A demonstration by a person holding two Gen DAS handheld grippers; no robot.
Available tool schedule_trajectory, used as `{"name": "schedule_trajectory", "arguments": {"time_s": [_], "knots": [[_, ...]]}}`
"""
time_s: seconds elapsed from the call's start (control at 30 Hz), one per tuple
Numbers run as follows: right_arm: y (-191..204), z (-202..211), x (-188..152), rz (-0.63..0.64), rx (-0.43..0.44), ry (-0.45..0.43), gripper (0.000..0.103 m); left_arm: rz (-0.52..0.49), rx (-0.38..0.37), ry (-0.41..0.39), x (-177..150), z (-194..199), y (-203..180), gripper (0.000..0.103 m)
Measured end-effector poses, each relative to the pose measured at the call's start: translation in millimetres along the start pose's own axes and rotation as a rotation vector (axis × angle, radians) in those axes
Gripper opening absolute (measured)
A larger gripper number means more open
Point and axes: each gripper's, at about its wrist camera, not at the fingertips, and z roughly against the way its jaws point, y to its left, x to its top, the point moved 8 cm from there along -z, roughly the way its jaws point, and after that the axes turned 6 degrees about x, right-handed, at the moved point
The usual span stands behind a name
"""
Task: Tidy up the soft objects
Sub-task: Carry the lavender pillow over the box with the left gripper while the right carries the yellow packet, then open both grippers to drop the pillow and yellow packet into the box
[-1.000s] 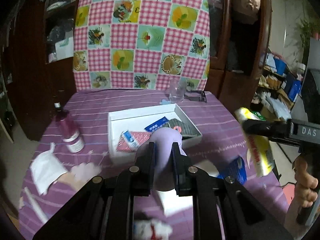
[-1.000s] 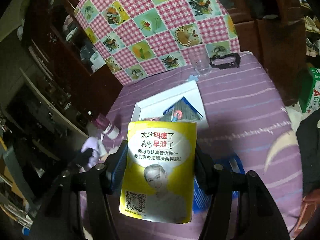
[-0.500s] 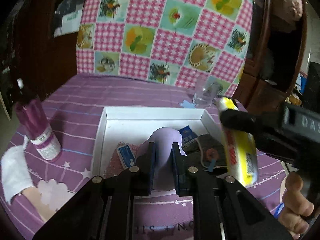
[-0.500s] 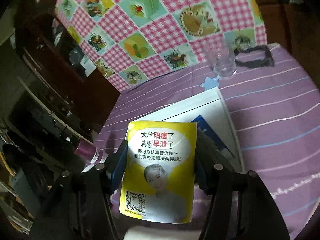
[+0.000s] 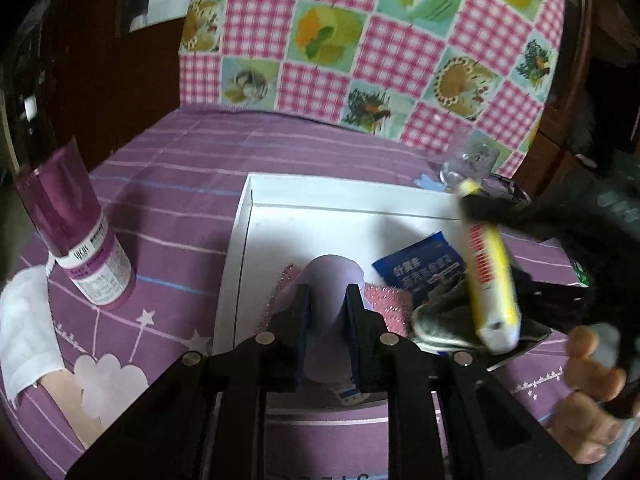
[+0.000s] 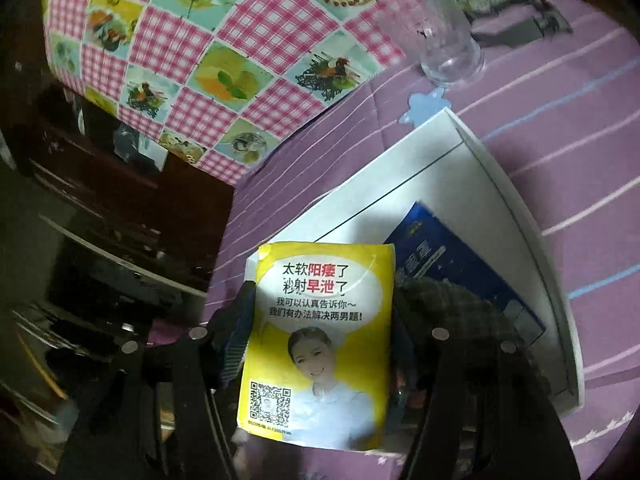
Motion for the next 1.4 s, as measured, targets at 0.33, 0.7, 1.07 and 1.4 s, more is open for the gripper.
{"name": "schedule_trajectory", "arguments": {"time_s": [0.33,0.7,1.07,1.4], "knots": [[-6.5,22.0,6.0,-0.058,0.022,-0.063,0.087,0.013,0.023,-0.015,-0.6,3.3,3.6,0.057],[1.5,27.9,0.7,0.150,-0.223,-0.031,0.087,-0.019,0.021,-0.057,5.0,19.6,-3.1,0.071],[37.8,49.2,-1.1,0.224,-0.214,-0.022,0.084,-0.107,0.022,-0.132,12.8,44.3,-17.5,0.074],[73.5,95.4,-11.7,0.347,-0.231,-0.032,0.084,-0.084,-0.103,-0.147,21.3,79.3,-32.4,0.078]]}}
